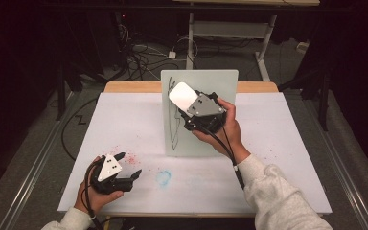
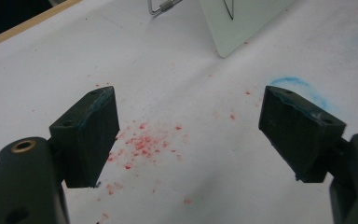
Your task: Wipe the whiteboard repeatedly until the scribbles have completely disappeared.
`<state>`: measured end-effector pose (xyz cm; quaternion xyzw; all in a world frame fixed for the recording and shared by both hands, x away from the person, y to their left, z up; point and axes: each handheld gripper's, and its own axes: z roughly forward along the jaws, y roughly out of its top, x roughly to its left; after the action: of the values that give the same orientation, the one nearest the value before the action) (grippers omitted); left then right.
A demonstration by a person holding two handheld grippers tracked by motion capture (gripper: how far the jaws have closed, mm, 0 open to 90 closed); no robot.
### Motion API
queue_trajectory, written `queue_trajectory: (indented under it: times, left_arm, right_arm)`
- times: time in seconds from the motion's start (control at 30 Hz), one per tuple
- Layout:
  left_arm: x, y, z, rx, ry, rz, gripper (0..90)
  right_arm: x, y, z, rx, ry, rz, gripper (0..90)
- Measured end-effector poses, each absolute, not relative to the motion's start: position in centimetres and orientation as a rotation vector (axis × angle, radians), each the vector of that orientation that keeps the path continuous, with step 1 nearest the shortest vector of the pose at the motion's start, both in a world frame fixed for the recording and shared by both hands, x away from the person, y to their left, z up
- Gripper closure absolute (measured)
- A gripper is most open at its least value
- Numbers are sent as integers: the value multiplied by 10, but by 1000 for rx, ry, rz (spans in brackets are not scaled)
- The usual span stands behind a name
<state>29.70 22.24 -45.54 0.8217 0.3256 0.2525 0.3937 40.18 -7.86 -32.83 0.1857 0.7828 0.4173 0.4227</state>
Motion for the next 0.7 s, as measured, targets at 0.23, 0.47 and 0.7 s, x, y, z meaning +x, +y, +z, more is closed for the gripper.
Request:
queue_trajectory:
  times: [0.23,0.47,0.7]
  left_arm:
    - [297,223,-456,2083,831,637,196]
    - [296,222,-455,2093,815,640,196]
    - [294,222,-456,2086,816,634,196]
  right_arm:
    - [400,-70,-333,413,1935,974,308]
    - [400,-62,-346,358,1930,892,309]
    - [400,-62,-370,358,1957,876,310]
